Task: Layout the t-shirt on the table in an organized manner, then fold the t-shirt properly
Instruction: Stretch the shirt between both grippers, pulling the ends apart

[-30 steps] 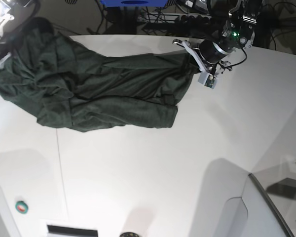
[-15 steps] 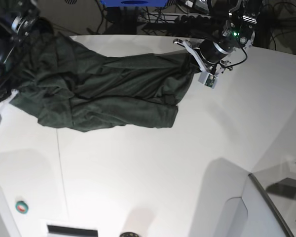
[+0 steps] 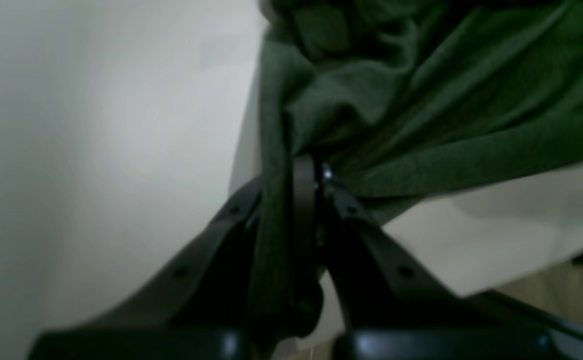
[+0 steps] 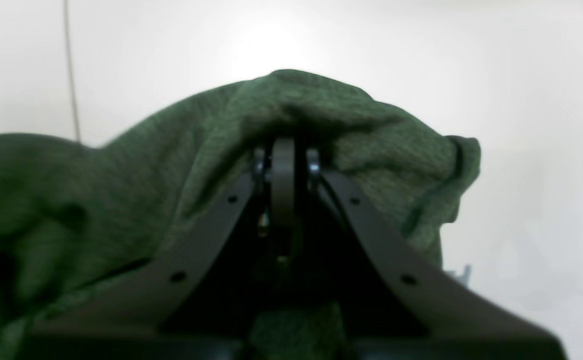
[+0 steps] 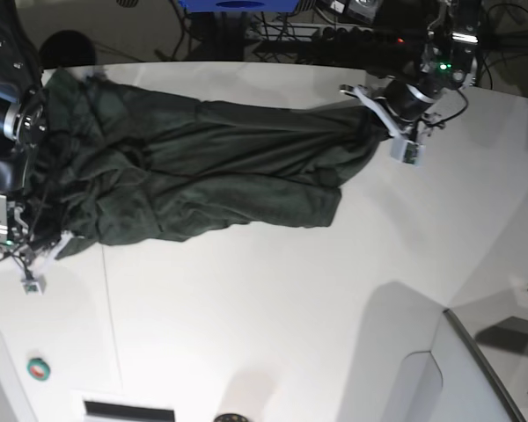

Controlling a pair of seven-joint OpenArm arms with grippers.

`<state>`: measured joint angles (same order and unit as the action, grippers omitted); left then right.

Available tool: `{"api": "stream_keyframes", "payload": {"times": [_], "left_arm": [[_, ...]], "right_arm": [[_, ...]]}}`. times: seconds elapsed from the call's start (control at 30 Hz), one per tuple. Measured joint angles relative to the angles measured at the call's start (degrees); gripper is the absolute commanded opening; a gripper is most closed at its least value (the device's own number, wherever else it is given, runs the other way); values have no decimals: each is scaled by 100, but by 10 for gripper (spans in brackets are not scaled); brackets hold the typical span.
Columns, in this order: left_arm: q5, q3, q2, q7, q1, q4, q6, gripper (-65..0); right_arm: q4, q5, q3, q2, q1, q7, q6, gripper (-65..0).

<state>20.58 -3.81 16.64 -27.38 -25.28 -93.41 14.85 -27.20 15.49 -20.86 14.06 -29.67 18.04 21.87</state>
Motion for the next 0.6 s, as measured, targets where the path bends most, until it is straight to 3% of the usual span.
{"api": "stream_keyframes", "payload": {"times": [0.13,0.2,0.27,0.33,0.4,0.53,0.6], "left_arm": [[2,-299,0,-15,-46,0,-2,-650],[7,-361,-7,17,-66,-4,-2,-650],[4,-352,-17,-9,-96,-13,4,-650],[-44,-341,-17,-31,-92,-13,9,-650],[-39,-365,-13,-20,-35,-13,0,-650],[-26,-363,24,-11,52,-15,11,-650],[-42,-365,50,-13,87,-13,9,-650]], "right_arm": [[-350,-4,-249,-11,-72,-173,-109,-612],[-1062,-11,-494,-13,92,-109,-111,-609],[-2059,-24,-713,46,501,173,-109,-557],[-3029,13,-855,127,1128,846,-44,-452],[-3836,61,-953,87,1790,1530,570,-338],[-4621,-155,-1467,-420,2490,1930,1838,-177],[-4653,-433,-1624,-560,2647,1882,1864,-155]]}}
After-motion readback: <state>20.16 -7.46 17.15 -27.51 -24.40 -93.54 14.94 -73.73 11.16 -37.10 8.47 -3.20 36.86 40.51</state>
